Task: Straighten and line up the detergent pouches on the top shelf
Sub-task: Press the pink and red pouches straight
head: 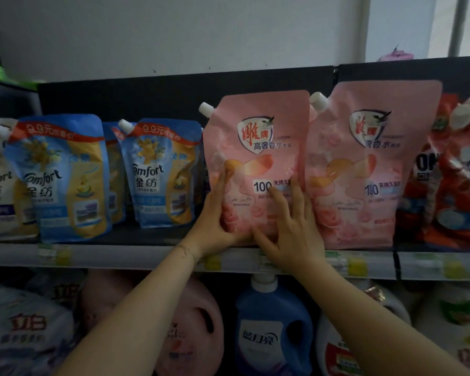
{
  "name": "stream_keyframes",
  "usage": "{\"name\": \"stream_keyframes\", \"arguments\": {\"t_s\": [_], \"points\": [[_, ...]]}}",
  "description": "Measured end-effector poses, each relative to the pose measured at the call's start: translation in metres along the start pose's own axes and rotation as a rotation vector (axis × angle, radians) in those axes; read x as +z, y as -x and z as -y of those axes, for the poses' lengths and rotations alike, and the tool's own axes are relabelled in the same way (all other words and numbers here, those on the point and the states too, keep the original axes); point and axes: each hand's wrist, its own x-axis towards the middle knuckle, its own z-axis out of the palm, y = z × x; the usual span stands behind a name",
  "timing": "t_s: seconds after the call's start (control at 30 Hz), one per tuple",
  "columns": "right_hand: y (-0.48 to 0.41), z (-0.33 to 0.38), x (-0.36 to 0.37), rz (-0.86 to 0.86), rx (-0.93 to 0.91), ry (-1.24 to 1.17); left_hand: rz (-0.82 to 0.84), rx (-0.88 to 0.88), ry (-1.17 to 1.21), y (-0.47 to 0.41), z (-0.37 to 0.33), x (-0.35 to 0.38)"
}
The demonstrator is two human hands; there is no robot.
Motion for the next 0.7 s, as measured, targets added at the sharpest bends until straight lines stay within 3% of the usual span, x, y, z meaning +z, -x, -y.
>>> {"name": "stream_keyframes", "arguments": {"t_s": [0.17, 0.33, 0.53, 0.7], "points": [[0.001, -0.001, 0.006, -0.032, -0.057, 0.084, -0.062, -0.089, 0.053, -0.005, 0.005, 0.002], [0.000, -0.002, 0.008, -0.075, -0.030, 0.038, -0.071, -0.206, -0.047, -0.017, 0.011, 0.002], [-0.004, -0.004, 0.015, -0.069, -0.022, 0.039, -0.160, -0.176, -0.116, -0.017, 0.013, 0.008], [-0.007, -0.002, 0.008, 0.008, 0.041, -0.137, -0.191, -0.102, -0.234, -0.009, 0.008, 0.007]]}}
